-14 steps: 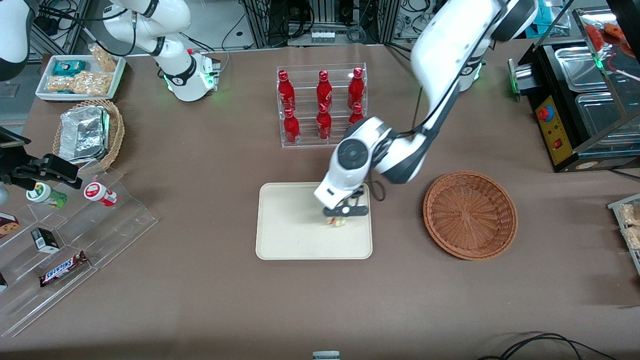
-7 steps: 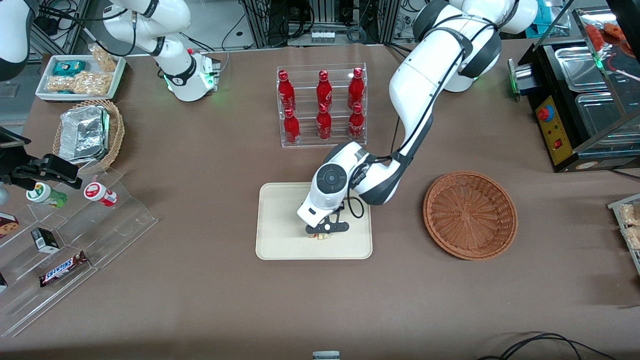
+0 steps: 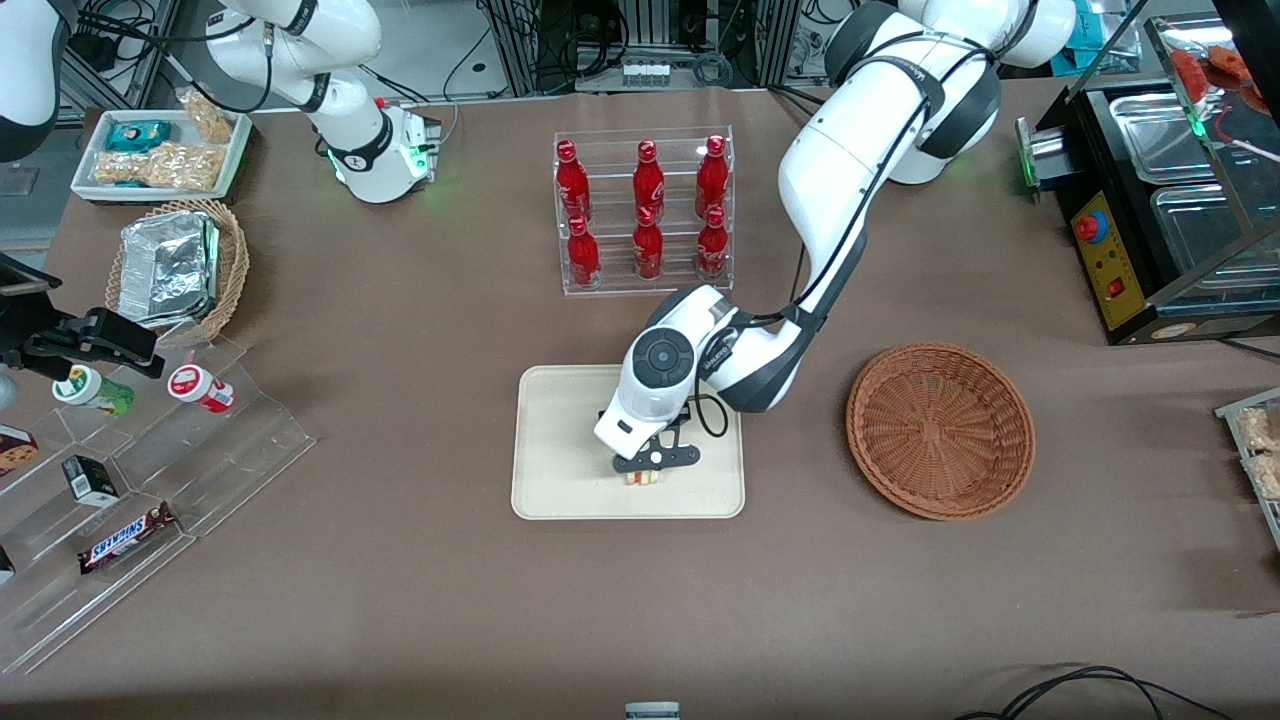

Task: Place sandwich from basket to tray
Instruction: 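Carry the sandwich over the cream tray and lower it onto the tray, then open the left gripper to release the sandwich on the tray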

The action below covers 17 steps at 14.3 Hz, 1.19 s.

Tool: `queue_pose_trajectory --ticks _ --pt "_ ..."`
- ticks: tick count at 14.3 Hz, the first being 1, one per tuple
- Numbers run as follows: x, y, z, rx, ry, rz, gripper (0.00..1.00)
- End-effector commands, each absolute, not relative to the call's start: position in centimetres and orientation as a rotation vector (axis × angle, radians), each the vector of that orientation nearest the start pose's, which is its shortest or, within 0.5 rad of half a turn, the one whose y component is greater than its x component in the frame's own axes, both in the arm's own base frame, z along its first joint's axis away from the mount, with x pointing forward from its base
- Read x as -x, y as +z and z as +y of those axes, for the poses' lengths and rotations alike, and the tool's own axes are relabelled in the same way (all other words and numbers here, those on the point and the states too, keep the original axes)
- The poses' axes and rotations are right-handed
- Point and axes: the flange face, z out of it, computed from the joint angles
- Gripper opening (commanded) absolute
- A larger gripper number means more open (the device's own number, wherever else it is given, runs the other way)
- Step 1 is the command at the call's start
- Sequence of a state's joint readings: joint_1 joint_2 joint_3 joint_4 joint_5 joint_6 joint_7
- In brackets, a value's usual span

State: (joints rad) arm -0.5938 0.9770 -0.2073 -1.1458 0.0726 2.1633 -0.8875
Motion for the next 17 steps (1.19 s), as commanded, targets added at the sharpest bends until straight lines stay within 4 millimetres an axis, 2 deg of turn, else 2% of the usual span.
queue_pose_trajectory --ticks 1,3,4,5,6,8,10,12,15,17 --pt "-57.7 25.5 -51.4 3.206 0.038 -0.276 1.0" --pt "-57.8 29.4 -50.4 3.18 0.053 -0.286 1.0" --pt "-58.0 31.6 -49.1 3.151 0.08 -0.298 1.0" --pt "-58.4 34.5 -46.9 3.117 0.116 -0.311 1.0" --pt "-58.6 36.4 -44.7 3.076 0.164 -0.328 1.0" --pt "-57.7 40.9 -41.1 3.039 0.26 -0.261 1.0" --pt "-57.3 45.0 -34.7 3.036 0.36 -0.215 1.0" --pt "-56.3 48.2 -29.0 3.011 0.431 -0.17 1.0" --pt "-55.2 53.1 -19.7 2.952 0.583 -0.242 1.0" --pt "-54.7 55.3 -14.7 2.966 0.651 -0.182 1.0"
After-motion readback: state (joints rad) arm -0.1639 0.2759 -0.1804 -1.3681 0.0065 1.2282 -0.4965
